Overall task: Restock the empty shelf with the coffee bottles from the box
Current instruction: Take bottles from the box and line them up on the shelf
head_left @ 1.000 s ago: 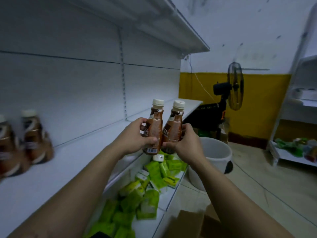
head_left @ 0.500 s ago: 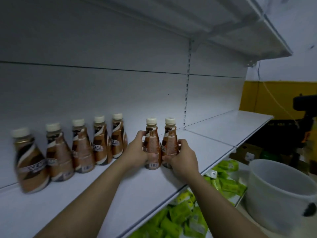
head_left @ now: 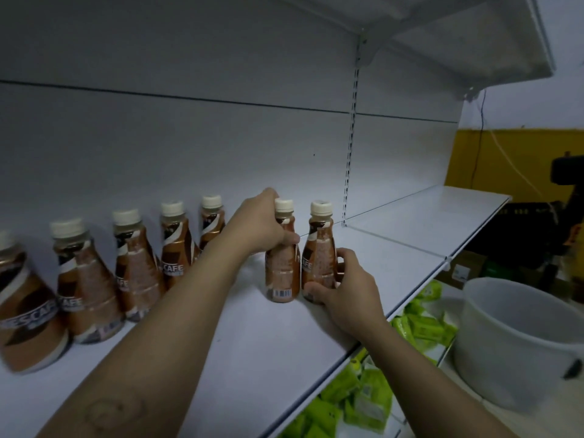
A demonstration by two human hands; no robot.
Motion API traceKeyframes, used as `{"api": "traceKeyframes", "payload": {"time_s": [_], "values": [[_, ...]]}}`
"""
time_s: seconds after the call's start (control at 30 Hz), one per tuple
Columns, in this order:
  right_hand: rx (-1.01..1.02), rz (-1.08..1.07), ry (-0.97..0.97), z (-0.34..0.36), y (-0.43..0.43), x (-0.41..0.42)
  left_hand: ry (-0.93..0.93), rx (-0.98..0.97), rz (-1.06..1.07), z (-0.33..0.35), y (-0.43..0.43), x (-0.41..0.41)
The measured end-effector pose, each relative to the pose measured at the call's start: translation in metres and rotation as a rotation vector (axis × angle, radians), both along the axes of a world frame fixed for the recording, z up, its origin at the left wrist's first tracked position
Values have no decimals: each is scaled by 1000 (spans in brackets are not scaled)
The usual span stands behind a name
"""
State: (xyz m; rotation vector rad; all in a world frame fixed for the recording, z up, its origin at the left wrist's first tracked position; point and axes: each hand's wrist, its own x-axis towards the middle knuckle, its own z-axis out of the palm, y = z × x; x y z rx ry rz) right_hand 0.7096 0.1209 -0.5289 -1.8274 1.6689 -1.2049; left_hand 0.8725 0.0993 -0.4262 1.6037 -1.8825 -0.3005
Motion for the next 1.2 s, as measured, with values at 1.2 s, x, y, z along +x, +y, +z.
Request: {"api": "traceKeyframes", "payload": {"time_s": [1.2], "values": [[90,140,215,4,-111,74,-835,-369,476,-7,-53,34]]}}
